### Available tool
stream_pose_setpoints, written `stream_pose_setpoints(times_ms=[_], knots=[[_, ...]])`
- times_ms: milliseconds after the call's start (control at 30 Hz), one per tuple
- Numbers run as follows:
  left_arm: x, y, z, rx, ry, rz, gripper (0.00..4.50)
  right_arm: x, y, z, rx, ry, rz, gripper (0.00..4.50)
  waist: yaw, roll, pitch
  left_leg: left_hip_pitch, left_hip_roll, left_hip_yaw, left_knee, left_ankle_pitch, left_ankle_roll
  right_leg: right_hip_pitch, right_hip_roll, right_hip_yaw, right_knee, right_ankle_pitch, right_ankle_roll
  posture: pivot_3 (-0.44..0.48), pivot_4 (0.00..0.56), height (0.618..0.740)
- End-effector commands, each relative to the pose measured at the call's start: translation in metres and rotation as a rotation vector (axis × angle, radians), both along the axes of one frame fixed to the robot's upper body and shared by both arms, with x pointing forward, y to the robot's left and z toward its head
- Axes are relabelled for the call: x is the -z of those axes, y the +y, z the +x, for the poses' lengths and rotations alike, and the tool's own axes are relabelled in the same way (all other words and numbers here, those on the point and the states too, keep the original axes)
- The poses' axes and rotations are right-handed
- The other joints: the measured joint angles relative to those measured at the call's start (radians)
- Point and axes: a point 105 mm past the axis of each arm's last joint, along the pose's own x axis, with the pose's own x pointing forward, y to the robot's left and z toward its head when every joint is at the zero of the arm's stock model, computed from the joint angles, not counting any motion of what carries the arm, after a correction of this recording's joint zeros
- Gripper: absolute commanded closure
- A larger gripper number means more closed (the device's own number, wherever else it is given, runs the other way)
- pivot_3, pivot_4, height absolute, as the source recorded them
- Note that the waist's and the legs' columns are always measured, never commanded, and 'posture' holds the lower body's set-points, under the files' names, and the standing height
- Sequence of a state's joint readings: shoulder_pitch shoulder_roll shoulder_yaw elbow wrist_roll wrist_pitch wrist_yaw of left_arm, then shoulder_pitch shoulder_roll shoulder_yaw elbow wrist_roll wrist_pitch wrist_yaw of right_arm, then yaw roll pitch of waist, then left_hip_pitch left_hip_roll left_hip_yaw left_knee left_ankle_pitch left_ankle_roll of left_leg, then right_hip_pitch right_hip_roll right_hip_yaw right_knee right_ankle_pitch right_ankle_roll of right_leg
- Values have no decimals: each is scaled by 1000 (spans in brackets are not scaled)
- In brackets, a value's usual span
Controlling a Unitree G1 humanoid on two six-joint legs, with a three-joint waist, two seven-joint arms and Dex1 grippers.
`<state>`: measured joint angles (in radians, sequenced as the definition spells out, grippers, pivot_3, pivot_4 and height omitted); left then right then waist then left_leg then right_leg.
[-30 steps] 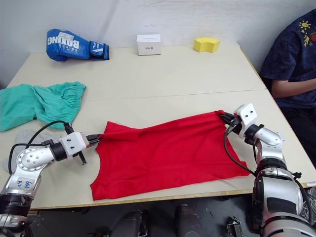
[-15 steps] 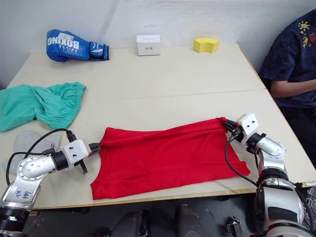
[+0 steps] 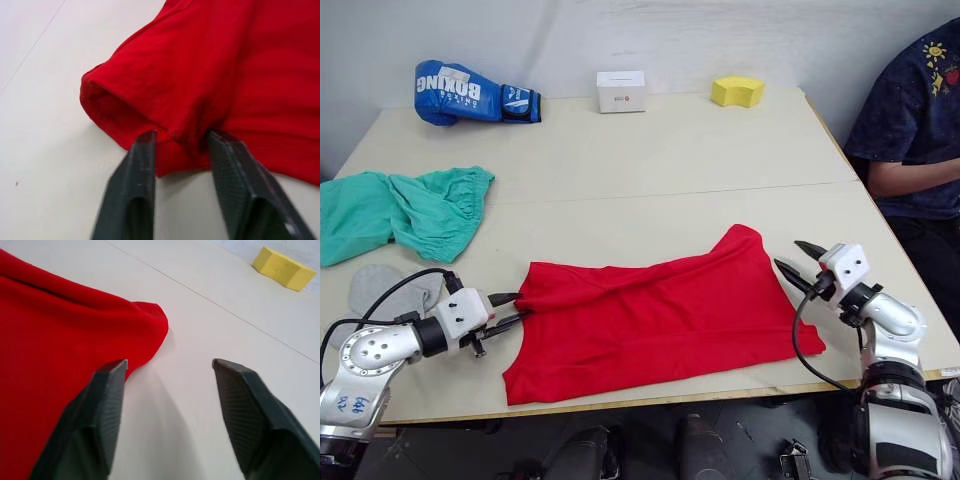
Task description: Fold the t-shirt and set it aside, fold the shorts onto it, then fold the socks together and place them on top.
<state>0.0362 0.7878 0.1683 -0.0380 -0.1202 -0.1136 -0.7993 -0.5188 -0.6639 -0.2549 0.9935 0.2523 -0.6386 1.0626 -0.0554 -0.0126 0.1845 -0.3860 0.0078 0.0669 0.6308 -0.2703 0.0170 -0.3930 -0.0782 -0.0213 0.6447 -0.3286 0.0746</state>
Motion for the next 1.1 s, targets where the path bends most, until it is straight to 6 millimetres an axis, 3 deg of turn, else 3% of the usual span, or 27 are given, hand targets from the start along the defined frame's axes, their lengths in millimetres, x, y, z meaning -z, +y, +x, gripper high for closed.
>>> stream_pose_setpoints(times_ms=[33,67,300,433,600,733,867,967,1100], knots=[[-15,3,-5,38,-52,14,1628,-14,-10,-10,-13,-27,4,421,1,0,0,0,0,0,0,0,0,0,0,0,0,0,0,0,150,740],[-15,4,-8,51,-36,6,1322,-14,-10,-12,-18,-19,4,59,1,0,0,0,0,0,0,0,0,0,0,0,0,0,0,0,150,740],[-31,13,-31,96,157,-182,1311,-28,-3,-15,-90,54,66,21,-2,0,0,0,0,-1,-1,0,0,0,0,0,0,-1,-1,0,150,740],[-43,10,-38,120,252,-270,1311,-61,8,4,-113,122,171,21,-1,1,0,0,1,-2,0,0,-1,0,-1,0,0,-1,-2,0,150,740],[-51,-5,-16,116,192,-326,1311,-74,26,39,-86,354,129,21,0,2,1,0,0,-2,-1,0,-1,-1,-1,-1,0,-1,-5,0,150,740],[-47,-28,-1,160,175,-353,1311,-70,38,66,-28,486,42,21,0,2,1,-1,0,-2,-2,0,-2,-2,-1,-2,-1,-1,-6,0,150,740],[-45,-45,5,194,168,-371,1311,-58,43,78,40,554,-46,21,2,2,1,-6,0,-2,-2,0,-4,-5,0,-3,-3,-1,-6,0,150,740],[-46,-49,6,201,156,-391,1311,-55,47,86,91,571,-53,21,2,2,1,-7,0,0,0,0,-4,-5,0,-3,-2,0,-4,0,150,740],[-46,-52,5,195,148,-408,1311,-52,64,88,35,578,-87,21,-1,2,1,-8,0,2,1,0,-4,-5,0,-2,-2,1,-2,0,150,740]])
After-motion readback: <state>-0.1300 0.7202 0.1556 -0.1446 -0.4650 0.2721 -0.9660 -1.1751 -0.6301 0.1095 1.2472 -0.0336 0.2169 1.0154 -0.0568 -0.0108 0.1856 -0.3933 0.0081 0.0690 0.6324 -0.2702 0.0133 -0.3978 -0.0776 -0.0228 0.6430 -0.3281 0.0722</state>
